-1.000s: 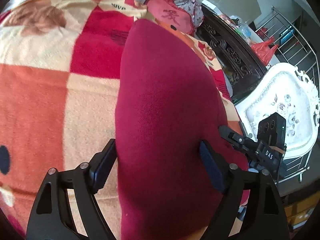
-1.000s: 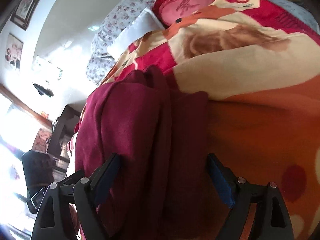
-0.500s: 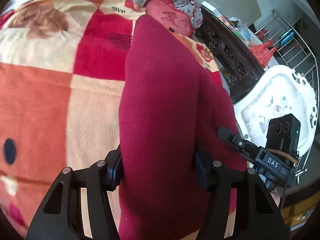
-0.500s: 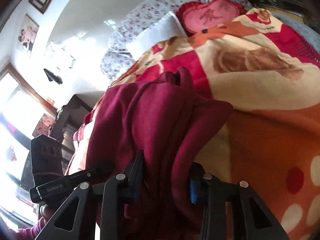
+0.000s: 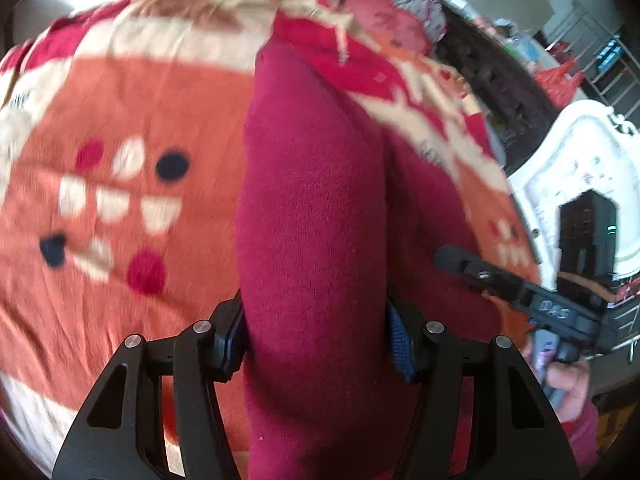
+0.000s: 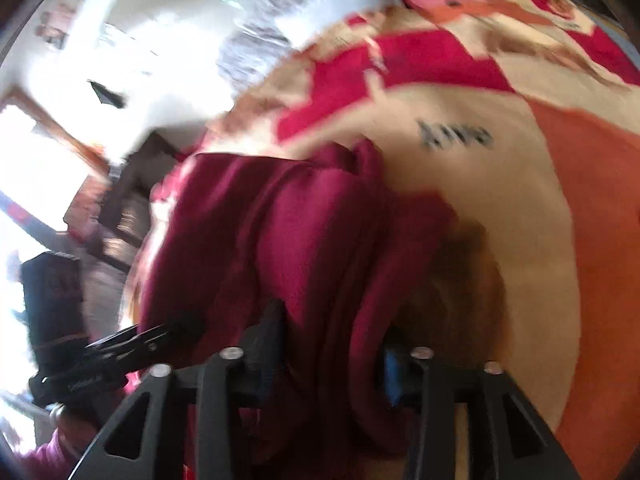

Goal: Fold small clothes
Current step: 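Lift both tools away from the folded sweatshirt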

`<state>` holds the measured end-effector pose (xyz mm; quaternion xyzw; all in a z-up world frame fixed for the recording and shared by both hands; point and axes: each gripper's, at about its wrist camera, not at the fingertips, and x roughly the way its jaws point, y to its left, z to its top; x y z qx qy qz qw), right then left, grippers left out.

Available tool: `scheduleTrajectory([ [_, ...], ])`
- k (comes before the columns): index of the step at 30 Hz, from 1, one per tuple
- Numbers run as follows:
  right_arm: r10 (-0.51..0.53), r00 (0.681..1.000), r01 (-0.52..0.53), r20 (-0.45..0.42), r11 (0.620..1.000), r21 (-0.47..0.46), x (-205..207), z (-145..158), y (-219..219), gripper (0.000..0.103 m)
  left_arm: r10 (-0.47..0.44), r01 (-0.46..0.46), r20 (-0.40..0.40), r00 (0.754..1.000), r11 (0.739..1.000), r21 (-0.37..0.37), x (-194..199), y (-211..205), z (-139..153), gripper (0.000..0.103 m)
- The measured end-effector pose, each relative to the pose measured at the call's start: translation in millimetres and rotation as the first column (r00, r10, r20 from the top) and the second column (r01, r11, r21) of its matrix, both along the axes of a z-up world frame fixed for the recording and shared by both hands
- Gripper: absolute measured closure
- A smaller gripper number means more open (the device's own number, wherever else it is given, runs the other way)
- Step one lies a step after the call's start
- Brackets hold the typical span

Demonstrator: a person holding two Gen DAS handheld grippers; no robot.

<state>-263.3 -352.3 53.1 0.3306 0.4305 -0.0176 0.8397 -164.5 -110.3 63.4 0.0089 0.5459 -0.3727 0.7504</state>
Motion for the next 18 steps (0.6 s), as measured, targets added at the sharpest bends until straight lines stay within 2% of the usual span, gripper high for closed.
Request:
scheduleTrajectory([
  [4,-0.048,0.999,0.051,0.023,0.992,-0.112,-21.5,30.4,11.9,0.052,0.041,-0.042,0.046,0.998,0.999,0.015,-4.7,7.5,3.6,0.039],
  [6,-0.015,0.998,0.026,0.063,0.984,-0.177,-25.6,50.3,22.3,0.052,0.050,-0.052,0.074,0.996,0.998,0.021,-6.3,10.4,6.9,0.038],
  [9,0.077,0.990,-0.049,0.119,0.973,-0.224,-23.6,69.5,46.3,0.052,0.075,-0.084,0.171,0.982,0.995,0.045,-10.6,13.0,16.7,0.037],
  [12,0.166,0.979,-0.134,0.115,0.961,-0.242,-13.6,67.0,67.9,0.062,0.074,-0.092,0.228,0.971,0.993,0.070,-12.0,11.8,22.0,0.037],
  [14,0.197,0.976,-0.167,0.088,0.949,-0.267,-11.8,56.6,80.4,0.064,0.078,-0.101,0.254,0.964,0.992,0.080,-13.0,13.9,24.3,0.037],
  [18,0.180,0.984,-0.171,-0.001,0.930,-0.325,-20.0,29.4,87.4,0.068,0.103,-0.130,0.282,0.954,0.988,0.078,-14.5,22.6,28.2,0.037],
])
